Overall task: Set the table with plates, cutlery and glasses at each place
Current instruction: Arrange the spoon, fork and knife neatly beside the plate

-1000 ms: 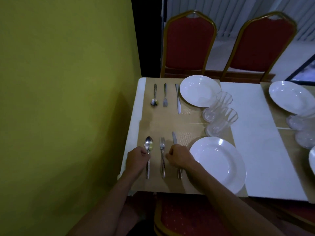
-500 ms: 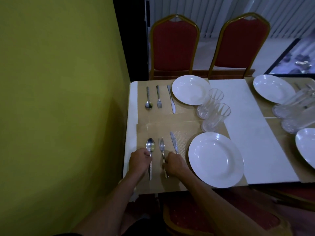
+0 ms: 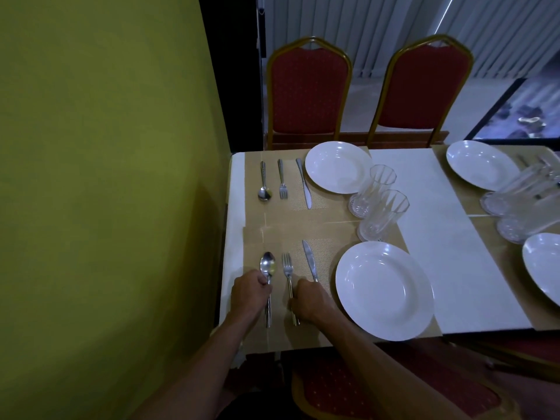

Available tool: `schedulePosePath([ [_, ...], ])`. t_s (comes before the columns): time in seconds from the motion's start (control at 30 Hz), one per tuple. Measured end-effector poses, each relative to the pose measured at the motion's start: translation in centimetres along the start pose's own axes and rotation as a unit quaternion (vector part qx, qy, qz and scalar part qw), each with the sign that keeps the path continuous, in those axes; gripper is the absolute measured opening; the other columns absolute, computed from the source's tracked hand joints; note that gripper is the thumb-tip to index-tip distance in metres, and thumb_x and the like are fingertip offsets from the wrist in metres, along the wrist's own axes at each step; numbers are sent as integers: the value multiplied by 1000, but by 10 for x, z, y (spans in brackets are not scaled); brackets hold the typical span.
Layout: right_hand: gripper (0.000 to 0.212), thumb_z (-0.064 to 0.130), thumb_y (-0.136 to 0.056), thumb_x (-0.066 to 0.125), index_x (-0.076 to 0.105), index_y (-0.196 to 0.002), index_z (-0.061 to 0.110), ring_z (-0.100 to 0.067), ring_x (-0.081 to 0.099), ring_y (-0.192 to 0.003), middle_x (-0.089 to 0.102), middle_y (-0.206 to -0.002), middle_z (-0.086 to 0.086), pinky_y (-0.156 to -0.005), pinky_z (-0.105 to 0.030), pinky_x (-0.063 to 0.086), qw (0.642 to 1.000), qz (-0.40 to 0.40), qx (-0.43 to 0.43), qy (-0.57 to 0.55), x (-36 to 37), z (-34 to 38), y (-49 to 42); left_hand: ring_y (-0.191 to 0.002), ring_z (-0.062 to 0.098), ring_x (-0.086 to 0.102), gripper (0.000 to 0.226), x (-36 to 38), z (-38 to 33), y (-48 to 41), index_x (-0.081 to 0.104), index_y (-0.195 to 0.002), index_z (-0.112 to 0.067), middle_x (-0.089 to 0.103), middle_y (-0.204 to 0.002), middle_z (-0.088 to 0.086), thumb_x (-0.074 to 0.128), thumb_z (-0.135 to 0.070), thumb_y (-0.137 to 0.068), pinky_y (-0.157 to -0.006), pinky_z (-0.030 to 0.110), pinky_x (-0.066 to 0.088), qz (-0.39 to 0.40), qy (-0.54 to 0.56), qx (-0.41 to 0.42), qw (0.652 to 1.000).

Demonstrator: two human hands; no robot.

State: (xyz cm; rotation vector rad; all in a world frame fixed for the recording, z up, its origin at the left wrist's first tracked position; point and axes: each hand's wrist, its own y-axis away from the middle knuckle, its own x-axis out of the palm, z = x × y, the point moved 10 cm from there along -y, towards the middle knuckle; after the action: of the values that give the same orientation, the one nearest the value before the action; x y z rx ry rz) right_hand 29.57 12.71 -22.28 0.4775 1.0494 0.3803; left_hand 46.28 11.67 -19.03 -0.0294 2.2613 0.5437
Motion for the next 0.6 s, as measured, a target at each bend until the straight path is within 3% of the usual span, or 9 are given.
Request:
schedulePosePath([
  [0.17, 15, 23, -90, 65, 62, -96, 10, -17, 62, -73, 59, -79, 1, -61, -25, 48, 1000, -8, -2, -10, -5, 0, 0, -77, 11, 64, 14, 1, 2, 1, 63, -76, -25, 68, -80, -7, 75, -22, -83, -68, 26, 51, -5, -1, 1, 1000],
  [0.3, 18, 22, -90, 65, 62, -103, 10, -18, 58, -76, 63, -88, -6, -65, -27, 46, 1000, -14, -3, -1, -10, -2, -1, -77, 11, 64, 15, 2, 3, 1, 62, -77, -25, 67, -79, -7, 74, -22, -85, -67, 25, 49, -4, 0, 7, 1000],
  [0.43, 19, 23, -90, 65, 66, -105, 10, -17, 60, -77, 68, -95, -6, -68, -28, 52, 1000, -9, -1, 2, -8, -3, 0, -75, 9, 62, 14, 3, 1, 2, 61, -79, -22, 64, -77, -8, 73, -21, -86, -58, 18, 40, 1, 2, 21, 1000],
  [0.6, 18, 22, -91, 65, 67, -104, 9, -17, 63, -76, 62, -85, -1, -69, -28, 54, 1000, -9, -1, -11, -9, -1, 2, -76, 9, 62, 13, 2, 0, 3, 62, -81, -21, 64, -80, -7, 74, -20, -87, -56, 14, 36, 0, 1, 24, 1000],
])
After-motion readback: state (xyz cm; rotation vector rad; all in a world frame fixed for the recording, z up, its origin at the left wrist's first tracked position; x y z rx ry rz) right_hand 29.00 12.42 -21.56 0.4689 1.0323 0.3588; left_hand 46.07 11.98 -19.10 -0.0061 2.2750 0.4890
